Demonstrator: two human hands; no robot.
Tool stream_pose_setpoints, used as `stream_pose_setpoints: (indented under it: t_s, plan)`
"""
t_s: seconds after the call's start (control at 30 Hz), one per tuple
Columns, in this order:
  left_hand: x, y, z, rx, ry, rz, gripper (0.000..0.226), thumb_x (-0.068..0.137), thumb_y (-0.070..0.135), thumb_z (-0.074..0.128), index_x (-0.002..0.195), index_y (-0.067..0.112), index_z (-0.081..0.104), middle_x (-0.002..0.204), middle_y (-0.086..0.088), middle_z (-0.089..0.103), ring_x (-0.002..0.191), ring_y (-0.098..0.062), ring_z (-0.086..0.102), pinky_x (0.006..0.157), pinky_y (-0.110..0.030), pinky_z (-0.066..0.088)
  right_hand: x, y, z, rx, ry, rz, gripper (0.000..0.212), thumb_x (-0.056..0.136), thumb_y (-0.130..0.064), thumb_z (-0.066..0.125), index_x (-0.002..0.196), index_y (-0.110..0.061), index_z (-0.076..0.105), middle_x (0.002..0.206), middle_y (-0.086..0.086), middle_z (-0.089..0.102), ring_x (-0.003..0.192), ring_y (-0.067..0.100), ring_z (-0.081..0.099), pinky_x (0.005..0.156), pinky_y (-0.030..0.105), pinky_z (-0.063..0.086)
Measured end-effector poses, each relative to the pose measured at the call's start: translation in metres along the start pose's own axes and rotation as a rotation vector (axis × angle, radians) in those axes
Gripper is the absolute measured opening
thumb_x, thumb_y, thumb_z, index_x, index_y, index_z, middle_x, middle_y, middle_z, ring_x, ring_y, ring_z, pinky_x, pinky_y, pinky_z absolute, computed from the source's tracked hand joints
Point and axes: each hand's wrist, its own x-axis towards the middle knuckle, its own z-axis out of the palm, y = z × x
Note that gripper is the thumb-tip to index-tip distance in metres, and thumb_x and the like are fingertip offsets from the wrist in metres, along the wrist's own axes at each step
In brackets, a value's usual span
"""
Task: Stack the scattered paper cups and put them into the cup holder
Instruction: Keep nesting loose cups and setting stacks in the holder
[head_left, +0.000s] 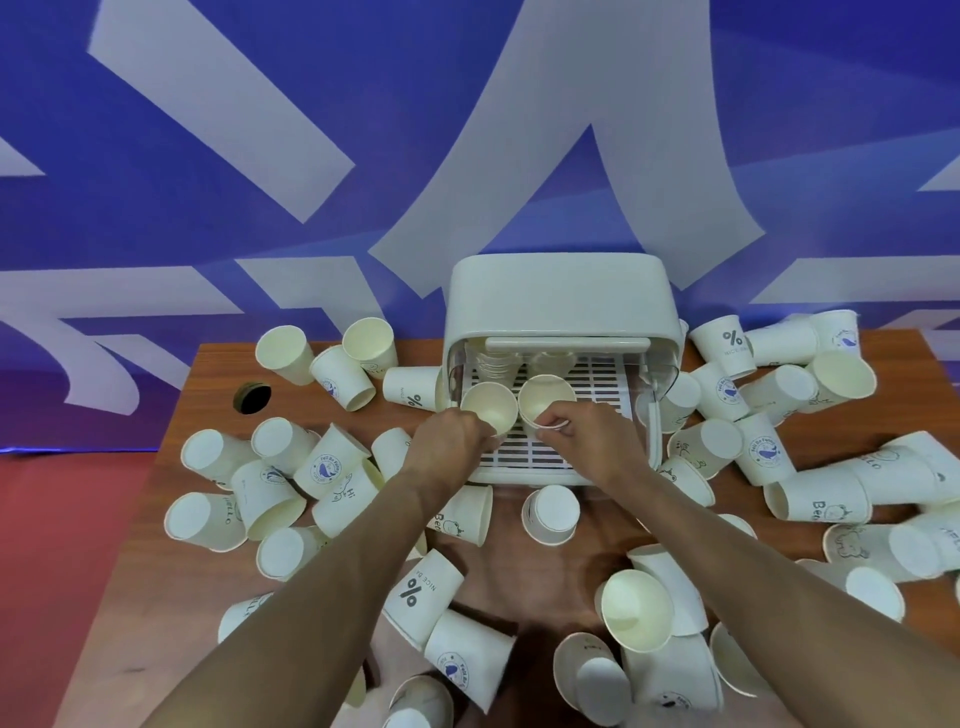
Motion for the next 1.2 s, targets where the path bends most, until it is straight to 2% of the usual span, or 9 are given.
stream_pose_setpoints:
  t_s: [0.23,0.47,0.57,0.63,0.7,0.87,1.0,1.1,1.2]
  plan:
    - [0.003,-0.009,0.008,0.017,0.071,0.056,0.020,0.097,0.017,0.056,0.107,0.013,0.073,0.100,-0.009,0.072,0.089,-0.025,0.062,0.075,-0.036,0.053,-0.011,-0.003,0.003,-0.018,0.010,0.001,0.018,0.086,-0.051,0.069,0.097,-0.038,0.073,0.088,-0.016,0.074,0.087,0.003,0.067,0.063,0.022,0.036]
    - [-0.002,-0.007,0.006,0.047,0.156,0.095,0.022,0.086,0.030,0.067,0.100,0.015,0.074,0.092,-0.006,0.073,0.082,-0.025,0.065,0.065,-0.036,0.053,-0.016,-0.010,-0.004,-0.155,0.042,-0.104,0.033,0.086,-0.053,0.066,0.113,-0.035,0.071,0.102,-0.010,0.075,0.093,0.011,0.069,0.070,0.026,0.044]
    - [-0.010,-0.006,-0.012,0.014,0.224,0.119,0.027,0.079,0.036,0.075,0.099,0.019,0.075,0.089,-0.001,0.074,0.075,-0.021,0.069,0.056,-0.032,0.054,-0.029,-0.012,-0.023,-0.194,0.114,-0.147,0.030,0.088,-0.051,0.065,0.112,-0.034,0.070,0.105,-0.012,0.074,0.087,0.010,0.069,0.065,0.025,0.045]
    - [-0.009,-0.003,-0.032,-0.006,0.259,0.186,0.018,0.083,0.037,0.067,0.090,0.022,0.074,0.083,0.004,0.072,0.069,-0.017,0.067,0.052,-0.030,0.052,-0.039,-0.010,-0.043,-0.231,0.120,-0.167,0.023,0.091,-0.047,0.062,0.108,-0.035,0.070,0.102,-0.013,0.073,0.082,0.009,0.068,0.061,0.023,0.043]
    - [-0.003,0.005,-0.059,-0.009,0.239,0.279,0.024,0.089,0.038,0.050,0.081,0.025,0.068,0.076,0.009,0.067,0.067,-0.014,0.062,0.054,-0.030,0.050,-0.048,-0.006,-0.068,-0.277,0.092,-0.162,0.021,0.094,-0.043,0.056,0.108,-0.036,0.069,0.106,-0.015,0.071,0.085,0.009,0.067,0.064,0.025,0.047]
    - [0.022,0.058,-0.120,0.054,0.240,0.537,0.022,0.094,0.034,0.045,0.084,0.024,0.063,0.076,0.007,0.064,0.067,-0.014,0.056,0.060,-0.031,0.048,-0.068,0.010,-0.135,-0.321,0.123,-0.048,0.021,0.097,-0.040,0.052,0.112,-0.037,0.066,0.113,-0.019,0.069,0.094,0.004,0.065,0.073,0.022,0.044]
    - [0.037,0.119,-0.149,0.081,0.219,0.631,0.025,0.095,0.034,0.045,0.078,0.022,0.060,0.077,0.005,0.064,0.067,-0.017,0.057,0.061,-0.032,0.048,-0.100,0.030,-0.183,-0.419,0.159,0.037,0.019,0.096,-0.040,0.051,0.108,-0.037,0.065,0.108,-0.017,0.069,0.089,0.005,0.064,0.065,0.024,0.039]
    - [0.046,0.163,-0.158,0.097,0.218,0.683,0.024,0.093,0.034,0.044,0.075,0.024,0.055,0.078,0.004,0.063,0.068,-0.020,0.059,0.060,-0.033,0.047,-0.131,0.057,-0.211,-0.443,0.156,0.108,0.019,0.096,-0.040,0.050,0.106,-0.037,0.065,0.104,-0.017,0.069,0.088,0.007,0.064,0.065,0.026,0.043]
    - [0.051,0.207,-0.154,0.107,0.183,0.738,0.025,0.093,0.037,0.042,0.082,0.024,0.060,0.082,0.006,0.064,0.071,-0.017,0.060,0.063,-0.034,0.050,-0.167,0.092,-0.229,-0.441,0.144,0.191,0.016,0.094,-0.039,0.049,0.100,-0.037,0.064,0.098,-0.017,0.069,0.085,0.005,0.063,0.062,0.024,0.043]
